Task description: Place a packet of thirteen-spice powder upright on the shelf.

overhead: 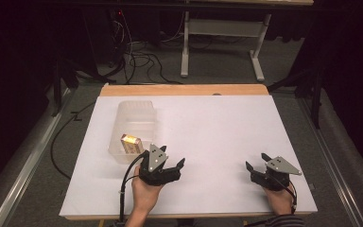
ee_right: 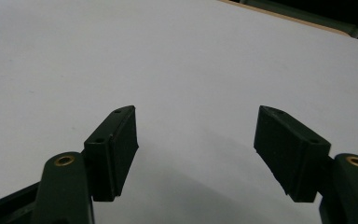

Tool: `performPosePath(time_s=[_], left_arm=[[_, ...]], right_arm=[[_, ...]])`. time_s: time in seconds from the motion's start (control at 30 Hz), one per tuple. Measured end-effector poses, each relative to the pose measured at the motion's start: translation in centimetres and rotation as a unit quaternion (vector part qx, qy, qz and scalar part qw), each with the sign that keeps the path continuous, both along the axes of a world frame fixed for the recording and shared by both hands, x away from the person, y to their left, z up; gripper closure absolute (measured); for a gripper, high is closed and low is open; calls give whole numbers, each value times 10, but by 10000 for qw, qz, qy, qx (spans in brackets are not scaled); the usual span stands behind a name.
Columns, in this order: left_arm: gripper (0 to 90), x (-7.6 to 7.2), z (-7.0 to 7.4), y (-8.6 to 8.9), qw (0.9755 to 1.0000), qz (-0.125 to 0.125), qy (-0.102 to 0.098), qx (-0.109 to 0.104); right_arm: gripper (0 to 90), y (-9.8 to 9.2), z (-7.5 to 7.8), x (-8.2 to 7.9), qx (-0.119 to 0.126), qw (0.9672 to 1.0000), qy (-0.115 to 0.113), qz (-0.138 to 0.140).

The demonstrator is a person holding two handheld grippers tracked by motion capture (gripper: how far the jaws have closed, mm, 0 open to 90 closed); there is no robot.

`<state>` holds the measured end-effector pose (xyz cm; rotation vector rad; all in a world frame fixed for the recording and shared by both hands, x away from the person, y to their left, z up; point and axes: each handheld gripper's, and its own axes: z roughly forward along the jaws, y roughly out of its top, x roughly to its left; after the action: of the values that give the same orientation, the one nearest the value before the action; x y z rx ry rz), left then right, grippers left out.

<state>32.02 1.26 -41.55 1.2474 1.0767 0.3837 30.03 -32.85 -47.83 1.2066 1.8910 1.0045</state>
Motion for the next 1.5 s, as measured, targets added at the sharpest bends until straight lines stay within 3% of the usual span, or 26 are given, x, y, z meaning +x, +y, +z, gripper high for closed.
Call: performPosePath(time_s=[0.23,0.67,1.23,1.5], left_arm=[[261,2,-5,-4,9999,-51,103,-33],[263,11,-26,-16,9994,-36,317,112],[263,29,-49,-30,9992,79,165,357],[263,35,-56,-33,9993,150,138,320]], right_arm=[[306,0,0,0,-4,10000,2,0],[306,0,0,0,-9,10000,13,-1],[306,0,0,0,-10,10000,22,9],[306,0,0,0,-6,10000,17,9]])
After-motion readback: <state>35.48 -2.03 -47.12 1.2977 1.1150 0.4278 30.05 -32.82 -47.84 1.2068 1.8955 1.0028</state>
